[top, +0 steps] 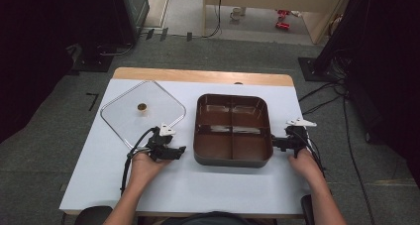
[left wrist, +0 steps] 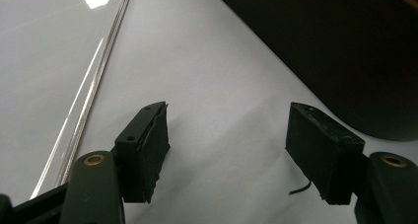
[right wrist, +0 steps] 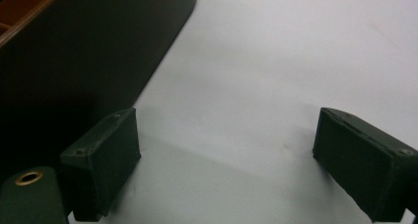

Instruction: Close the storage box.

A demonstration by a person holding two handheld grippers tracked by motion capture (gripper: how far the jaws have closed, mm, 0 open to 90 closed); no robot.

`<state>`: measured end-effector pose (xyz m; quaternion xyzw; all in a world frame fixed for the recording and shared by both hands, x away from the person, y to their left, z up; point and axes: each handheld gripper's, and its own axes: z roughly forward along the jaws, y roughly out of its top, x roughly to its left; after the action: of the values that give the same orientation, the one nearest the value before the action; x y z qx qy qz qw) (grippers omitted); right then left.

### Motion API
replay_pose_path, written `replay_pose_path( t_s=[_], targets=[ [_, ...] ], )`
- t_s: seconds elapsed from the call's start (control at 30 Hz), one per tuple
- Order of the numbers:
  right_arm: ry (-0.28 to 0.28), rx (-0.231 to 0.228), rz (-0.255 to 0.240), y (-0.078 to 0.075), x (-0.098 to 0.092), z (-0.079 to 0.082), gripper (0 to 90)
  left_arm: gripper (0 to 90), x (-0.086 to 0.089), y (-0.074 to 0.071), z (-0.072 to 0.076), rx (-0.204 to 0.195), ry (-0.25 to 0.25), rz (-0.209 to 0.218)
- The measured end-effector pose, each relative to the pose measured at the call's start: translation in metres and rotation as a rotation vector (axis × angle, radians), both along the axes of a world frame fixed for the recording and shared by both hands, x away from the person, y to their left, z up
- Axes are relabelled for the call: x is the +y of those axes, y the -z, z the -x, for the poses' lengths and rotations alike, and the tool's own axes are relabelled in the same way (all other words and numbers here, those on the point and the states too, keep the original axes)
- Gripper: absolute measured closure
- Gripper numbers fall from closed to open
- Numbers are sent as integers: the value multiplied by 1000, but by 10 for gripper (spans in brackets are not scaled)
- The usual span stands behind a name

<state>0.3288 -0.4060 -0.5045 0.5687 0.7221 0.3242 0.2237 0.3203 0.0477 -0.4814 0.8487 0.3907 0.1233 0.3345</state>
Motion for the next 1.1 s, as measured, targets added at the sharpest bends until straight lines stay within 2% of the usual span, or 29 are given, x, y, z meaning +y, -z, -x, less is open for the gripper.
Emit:
replay_pose_path(
  t_s=[0.07,0.17,0.23,0.37,0.53,0.63,1.1],
  targets=[
    [0,0,0,0,0,0,101,358,2,-3,0,-10,-3,2],
    [0,0,0,0,0,0,101,363,4,-9,-4,12,8,24],
    [0,0,0,0,0,0,101,363,5,-12,-4,10,10,33],
    [0,0,0,0,0,0,101,363,5,-17,-6,5,22,18],
    [0,0,1,0,0,0,101,361,4,-20,-7,13,31,21],
    [0,0,1,0,0,0,102,358,2,-23,-9,29,35,41],
    [-1,0,1,0,0,0,101,356,4,-30,-24,25,41,41]
  ],
)
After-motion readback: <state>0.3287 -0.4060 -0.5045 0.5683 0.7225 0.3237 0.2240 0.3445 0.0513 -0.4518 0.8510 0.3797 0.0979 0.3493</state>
